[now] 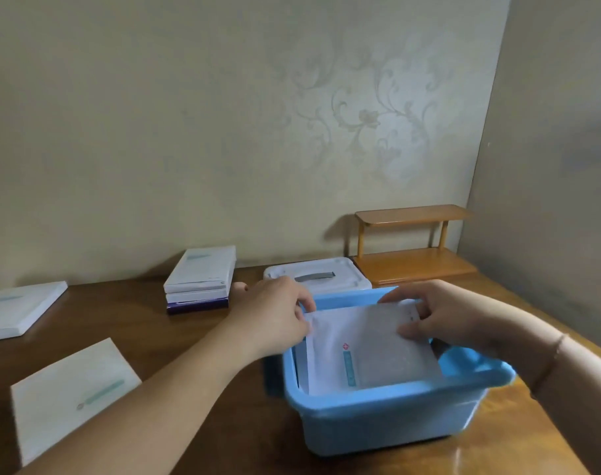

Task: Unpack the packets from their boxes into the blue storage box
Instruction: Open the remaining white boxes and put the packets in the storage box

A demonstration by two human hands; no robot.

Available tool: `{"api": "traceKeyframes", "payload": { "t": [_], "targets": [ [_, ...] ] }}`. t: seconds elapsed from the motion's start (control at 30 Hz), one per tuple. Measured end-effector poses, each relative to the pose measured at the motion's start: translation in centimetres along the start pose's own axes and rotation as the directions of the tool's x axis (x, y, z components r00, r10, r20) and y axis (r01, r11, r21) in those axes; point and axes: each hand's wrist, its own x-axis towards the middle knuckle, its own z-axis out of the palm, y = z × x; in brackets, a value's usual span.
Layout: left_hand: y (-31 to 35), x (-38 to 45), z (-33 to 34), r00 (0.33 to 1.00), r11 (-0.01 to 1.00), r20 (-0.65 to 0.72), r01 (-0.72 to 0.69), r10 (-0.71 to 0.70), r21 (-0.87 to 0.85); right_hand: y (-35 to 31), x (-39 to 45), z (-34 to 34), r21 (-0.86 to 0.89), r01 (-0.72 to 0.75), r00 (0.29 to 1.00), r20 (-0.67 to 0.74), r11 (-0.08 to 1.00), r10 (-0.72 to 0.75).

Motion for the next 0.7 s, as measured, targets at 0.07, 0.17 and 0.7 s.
{"api": "traceKeyframes", "payload": {
  "t": [0.07, 0.17, 0.7],
  "targets": [
    [0.3, -0.1, 0.3, 0.999, 0.994, 0.052, 0.007, -0.013, 0.111, 0.0, 0.1, 0.2, -0.043, -0.004, 1.0, 0.024, 0.999, 0.005],
    [0.7, -0.5, 0.6, 0.998, 0.967, 0.069, -0.009, -0.009, 0.254, -0.4, 0.3, 0.8, -0.085, -0.005, 0.999, 0.039, 0.996, 0.009],
    [1.6, -1.4, 0.8, 0.995, 0.956, 0.004, -0.096, 0.099, 0.277, -1.0, 0.2, 2.6, -0.486, 0.064, 0.998, 0.017, 0.871, -0.064]
  ]
}}
